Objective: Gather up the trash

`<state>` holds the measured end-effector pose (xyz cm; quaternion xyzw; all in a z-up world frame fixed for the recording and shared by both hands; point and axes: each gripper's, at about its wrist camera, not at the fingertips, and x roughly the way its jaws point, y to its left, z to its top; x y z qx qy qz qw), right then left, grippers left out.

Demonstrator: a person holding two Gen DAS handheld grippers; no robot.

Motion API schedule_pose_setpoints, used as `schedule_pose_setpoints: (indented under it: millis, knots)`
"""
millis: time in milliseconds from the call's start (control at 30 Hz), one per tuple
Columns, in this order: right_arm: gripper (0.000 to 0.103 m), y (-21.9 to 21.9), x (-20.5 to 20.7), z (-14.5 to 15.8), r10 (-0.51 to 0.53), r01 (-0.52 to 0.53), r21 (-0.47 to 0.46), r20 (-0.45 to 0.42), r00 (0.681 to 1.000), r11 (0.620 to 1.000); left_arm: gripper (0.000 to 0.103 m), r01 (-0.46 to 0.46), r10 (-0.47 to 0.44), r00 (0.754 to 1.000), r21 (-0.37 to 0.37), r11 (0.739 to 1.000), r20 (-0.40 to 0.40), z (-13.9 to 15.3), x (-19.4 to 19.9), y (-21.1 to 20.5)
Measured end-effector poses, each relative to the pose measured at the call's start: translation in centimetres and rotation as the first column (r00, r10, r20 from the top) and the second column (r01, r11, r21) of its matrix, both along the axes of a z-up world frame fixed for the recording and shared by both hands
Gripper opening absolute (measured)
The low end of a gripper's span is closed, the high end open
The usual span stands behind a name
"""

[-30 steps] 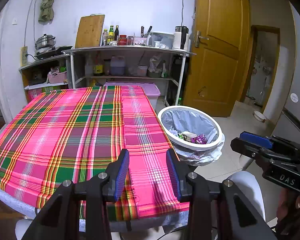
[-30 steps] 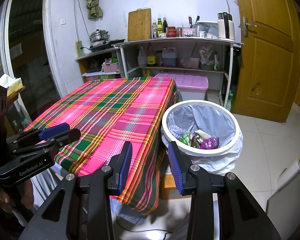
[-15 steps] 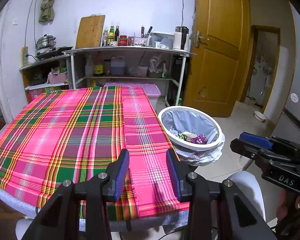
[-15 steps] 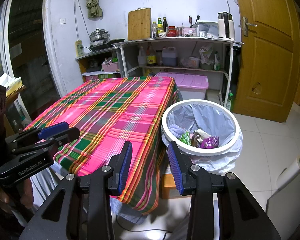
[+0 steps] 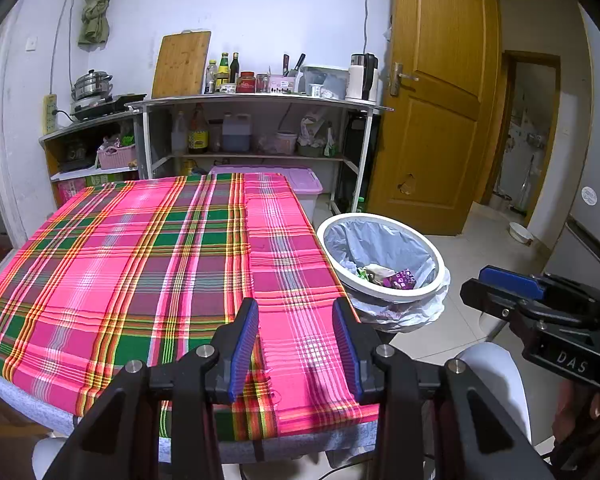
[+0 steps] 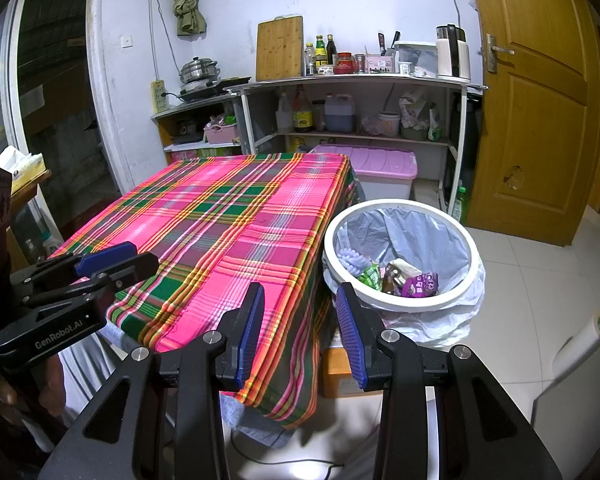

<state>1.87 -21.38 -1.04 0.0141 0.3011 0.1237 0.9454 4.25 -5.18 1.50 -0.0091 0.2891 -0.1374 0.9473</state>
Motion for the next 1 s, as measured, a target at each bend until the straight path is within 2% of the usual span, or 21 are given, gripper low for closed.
schedule_pose_setpoints:
  millis: [1000]
  knots:
    - [0.039, -0.06, -0.03, -0.19, 0.0, 0.0, -0.002, -0.003, 1.0, 1.0, 0.038, -0.008, 0.008, 1.0, 0.012, 1.0, -0.019, -0.01, 0.17, -0.2]
